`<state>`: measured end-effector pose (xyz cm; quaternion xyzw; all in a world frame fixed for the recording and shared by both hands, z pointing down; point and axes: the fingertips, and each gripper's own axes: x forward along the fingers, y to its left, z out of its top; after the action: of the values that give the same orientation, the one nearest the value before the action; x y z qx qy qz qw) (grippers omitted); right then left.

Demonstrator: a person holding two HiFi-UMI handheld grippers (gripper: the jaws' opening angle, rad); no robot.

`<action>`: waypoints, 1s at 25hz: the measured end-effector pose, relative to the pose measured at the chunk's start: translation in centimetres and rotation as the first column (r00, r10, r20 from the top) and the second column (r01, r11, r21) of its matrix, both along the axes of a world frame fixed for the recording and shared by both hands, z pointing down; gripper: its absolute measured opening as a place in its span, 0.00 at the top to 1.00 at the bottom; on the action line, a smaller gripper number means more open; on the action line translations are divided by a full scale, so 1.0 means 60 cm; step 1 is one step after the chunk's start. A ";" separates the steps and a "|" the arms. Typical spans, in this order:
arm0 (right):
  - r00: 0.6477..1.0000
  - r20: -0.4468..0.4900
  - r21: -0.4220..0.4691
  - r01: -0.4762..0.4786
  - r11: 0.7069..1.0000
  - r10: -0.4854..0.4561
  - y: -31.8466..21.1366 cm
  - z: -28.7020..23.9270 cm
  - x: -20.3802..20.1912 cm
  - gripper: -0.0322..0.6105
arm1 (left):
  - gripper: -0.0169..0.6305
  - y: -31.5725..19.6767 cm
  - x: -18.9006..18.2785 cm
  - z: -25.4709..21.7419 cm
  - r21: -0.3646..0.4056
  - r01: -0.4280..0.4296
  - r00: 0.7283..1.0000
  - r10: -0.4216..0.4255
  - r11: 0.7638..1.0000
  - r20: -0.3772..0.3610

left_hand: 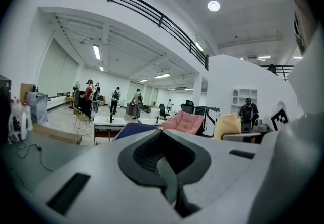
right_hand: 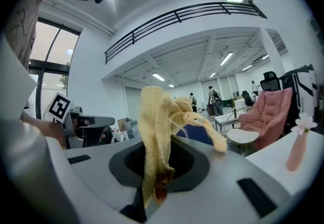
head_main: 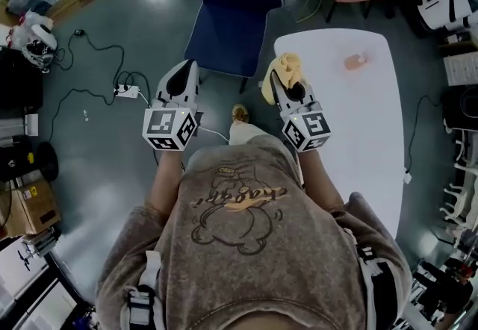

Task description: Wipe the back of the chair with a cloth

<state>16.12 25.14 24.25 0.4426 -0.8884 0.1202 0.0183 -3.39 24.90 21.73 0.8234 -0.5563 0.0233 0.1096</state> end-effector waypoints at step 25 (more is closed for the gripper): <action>0.996 -0.020 -0.083 -0.089 0.993 0.088 -0.339 0.033 -0.031 0.84 | 0.96 -0.361 -0.033 -0.019 0.011 -0.116 0.992 0.115 0.993 0.044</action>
<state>14.28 4.81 26.25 0.4812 -0.8620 0.1544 0.0386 -5.37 3.24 20.57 0.8543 -0.5100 0.0435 0.0905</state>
